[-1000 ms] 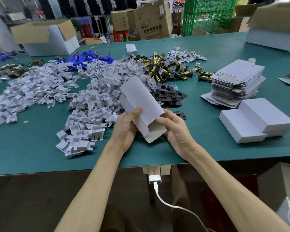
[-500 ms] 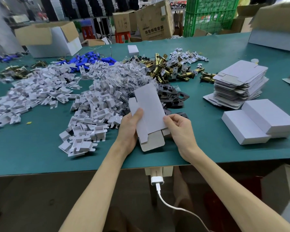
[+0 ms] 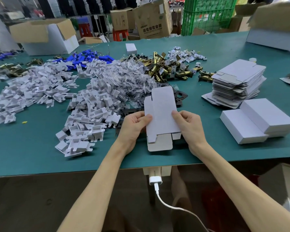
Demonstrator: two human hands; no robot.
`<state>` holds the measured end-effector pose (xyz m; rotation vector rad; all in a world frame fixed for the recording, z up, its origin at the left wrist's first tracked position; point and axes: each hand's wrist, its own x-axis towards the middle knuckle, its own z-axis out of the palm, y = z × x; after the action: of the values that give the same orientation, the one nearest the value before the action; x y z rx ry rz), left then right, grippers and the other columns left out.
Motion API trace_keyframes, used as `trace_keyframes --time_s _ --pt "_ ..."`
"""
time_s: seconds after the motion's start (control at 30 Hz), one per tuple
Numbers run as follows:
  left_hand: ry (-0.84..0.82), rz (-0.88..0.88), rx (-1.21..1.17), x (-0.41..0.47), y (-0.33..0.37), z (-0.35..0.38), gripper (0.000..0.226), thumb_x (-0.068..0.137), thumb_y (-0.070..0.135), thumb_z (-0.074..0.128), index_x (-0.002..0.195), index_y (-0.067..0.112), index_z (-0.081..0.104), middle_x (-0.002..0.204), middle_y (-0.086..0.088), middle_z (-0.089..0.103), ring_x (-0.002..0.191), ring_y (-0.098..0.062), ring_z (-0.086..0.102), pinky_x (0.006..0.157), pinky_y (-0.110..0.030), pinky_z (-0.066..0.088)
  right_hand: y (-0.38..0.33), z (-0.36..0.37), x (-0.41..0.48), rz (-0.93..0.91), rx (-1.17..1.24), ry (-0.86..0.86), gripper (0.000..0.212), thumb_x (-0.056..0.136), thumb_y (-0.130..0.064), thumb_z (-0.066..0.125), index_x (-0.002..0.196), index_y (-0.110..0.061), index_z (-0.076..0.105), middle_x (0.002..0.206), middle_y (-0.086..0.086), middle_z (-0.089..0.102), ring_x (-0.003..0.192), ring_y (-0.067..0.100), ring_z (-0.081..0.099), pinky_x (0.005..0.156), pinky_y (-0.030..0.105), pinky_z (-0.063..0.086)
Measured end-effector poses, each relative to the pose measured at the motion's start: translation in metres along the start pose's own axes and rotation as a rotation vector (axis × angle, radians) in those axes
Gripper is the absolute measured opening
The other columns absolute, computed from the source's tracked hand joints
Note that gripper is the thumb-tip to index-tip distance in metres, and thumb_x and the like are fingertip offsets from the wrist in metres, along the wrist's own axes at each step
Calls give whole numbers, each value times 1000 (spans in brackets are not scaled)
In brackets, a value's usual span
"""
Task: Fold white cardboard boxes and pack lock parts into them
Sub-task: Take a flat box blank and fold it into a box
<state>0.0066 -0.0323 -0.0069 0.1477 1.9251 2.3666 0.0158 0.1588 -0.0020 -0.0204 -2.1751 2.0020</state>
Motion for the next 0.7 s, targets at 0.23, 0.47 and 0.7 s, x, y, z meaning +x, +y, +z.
trace_keyframes --time_s 0.23,0.47,0.7 --pt "-30 44 64 -4 1 4 43 101 8 63 143 6 53 107 -12 79 94 -20 75 77 -30 60 -4 -1 -4 -36 91 -41 14 102 -27 63 101 -21 76 102 1 78 88 14 69 84 46 57" --pt "-57 54 87 -4 6 4 73 94 34 70 159 28 38 120 -12 75 105 -25 73 70 -38 62 -7 3 -4 -82 29 -219 49 105 -41 50 154 -34 43 135 -18 64 112 7 67 90 29 57" --pt "-109 20 124 -4 4 2 68 99 27 70 159 25 38 117 -8 77 105 -24 75 76 -35 63 -8 2 -3 -57 46 -195 54 103 -39 56 155 -37 38 99 12 63 68 7 64 49 21 49"
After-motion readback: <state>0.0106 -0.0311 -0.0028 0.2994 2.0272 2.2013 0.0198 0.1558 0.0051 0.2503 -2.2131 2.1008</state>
